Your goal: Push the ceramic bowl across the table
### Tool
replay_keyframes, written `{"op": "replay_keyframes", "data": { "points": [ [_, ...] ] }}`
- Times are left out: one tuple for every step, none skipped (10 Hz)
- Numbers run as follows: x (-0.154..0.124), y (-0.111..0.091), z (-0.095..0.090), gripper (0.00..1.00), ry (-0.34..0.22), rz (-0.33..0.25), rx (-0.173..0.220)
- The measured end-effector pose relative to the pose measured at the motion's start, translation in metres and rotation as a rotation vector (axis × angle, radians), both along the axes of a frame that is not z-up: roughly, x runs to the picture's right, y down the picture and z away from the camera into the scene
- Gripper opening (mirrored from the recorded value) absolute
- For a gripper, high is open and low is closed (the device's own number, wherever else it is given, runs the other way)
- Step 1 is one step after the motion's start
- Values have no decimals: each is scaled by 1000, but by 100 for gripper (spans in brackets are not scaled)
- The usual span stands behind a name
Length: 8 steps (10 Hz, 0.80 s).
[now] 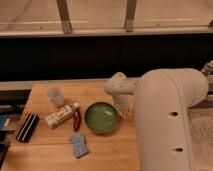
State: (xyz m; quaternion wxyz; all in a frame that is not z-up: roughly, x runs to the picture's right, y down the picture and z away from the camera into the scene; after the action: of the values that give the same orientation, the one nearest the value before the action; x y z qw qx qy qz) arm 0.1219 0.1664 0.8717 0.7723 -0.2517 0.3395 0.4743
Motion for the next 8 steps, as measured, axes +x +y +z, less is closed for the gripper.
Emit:
{"op": "replay_keyframes", "data": {
  "points": [
    [-7, -1, -1, 0, -17, -7, 0],
    [-14, -3, -2, 0, -34, -13, 2],
    [-27, -5, -3, 0, -63, -18, 4],
    [-45, -9, -4, 0, -107, -25, 7],
    [-59, -14, -9, 0, -143, -25, 18],
    [-66, -19, -14, 0, -167, -32, 30],
    [-72, -22, -20, 0, -198, -33, 38],
    [-81, -22, -23, 0, -242, -24, 32]
  ]
}}
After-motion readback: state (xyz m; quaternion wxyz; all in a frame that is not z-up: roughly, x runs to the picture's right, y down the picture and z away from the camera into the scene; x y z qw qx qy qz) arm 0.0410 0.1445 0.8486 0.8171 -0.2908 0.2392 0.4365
